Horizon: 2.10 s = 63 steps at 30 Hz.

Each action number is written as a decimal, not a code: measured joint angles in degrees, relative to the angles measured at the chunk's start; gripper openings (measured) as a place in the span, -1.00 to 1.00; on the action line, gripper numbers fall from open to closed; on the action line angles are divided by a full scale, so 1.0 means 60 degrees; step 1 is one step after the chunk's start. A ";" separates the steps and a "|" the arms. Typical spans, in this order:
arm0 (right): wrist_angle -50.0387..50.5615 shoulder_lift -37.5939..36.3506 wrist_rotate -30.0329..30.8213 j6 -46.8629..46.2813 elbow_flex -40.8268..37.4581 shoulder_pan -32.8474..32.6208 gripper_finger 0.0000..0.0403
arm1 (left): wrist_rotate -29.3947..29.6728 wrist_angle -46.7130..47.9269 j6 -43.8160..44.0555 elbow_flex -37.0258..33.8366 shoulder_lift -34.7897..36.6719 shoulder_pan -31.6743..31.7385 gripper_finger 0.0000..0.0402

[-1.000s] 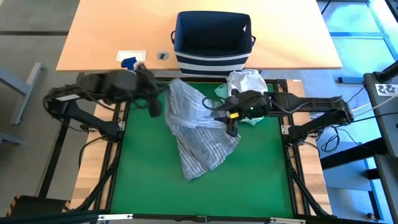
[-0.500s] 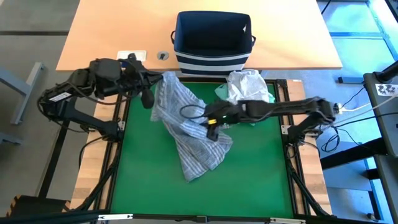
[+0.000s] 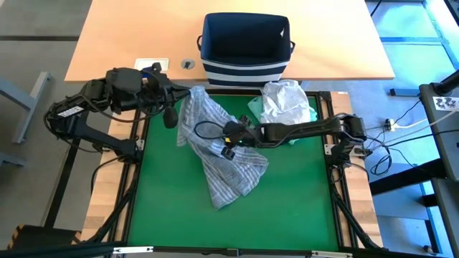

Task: Fold laundry
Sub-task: Fold the blue polo shirt

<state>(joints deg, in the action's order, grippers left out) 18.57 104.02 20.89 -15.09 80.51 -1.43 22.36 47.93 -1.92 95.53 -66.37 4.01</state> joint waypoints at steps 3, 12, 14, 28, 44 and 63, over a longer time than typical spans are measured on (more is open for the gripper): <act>-0.0398 0.0321 -0.0008 -0.0019 0.0000 0.0000 -0.30 | -0.0146 0.0008 -0.0048 0.0000 0.0000 0.0000 -0.97; -0.0495 0.0668 0.0218 -0.0848 0.0000 -0.0011 -0.07 | -0.0445 0.0027 -0.0283 0.0000 0.0000 0.0000 -0.97; -0.0499 0.0668 0.0416 -0.0836 0.0000 -0.0001 0.05 | -0.0476 0.0035 -0.0291 0.0000 0.0000 0.0000 -0.97; -0.2534 0.1673 0.2233 -0.0944 -0.0011 0.0054 0.11 | -0.0649 0.0090 -0.0293 0.0000 0.0000 0.0000 -0.97; 0.3138 -0.1488 0.1018 0.1296 0.2625 -0.0208 -0.87 | 0.0039 0.0334 -0.0200 0.0000 0.0000 -0.0004 -0.97; 0.7606 -0.3616 0.2433 0.2730 0.7898 -0.0196 -0.95 | 0.1892 0.1382 0.2332 0.0000 0.0000 0.0000 -0.97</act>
<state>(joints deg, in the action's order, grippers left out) 64.20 82.33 35.48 1.29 127.90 -2.61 33.72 56.22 12.08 95.53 -66.37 4.01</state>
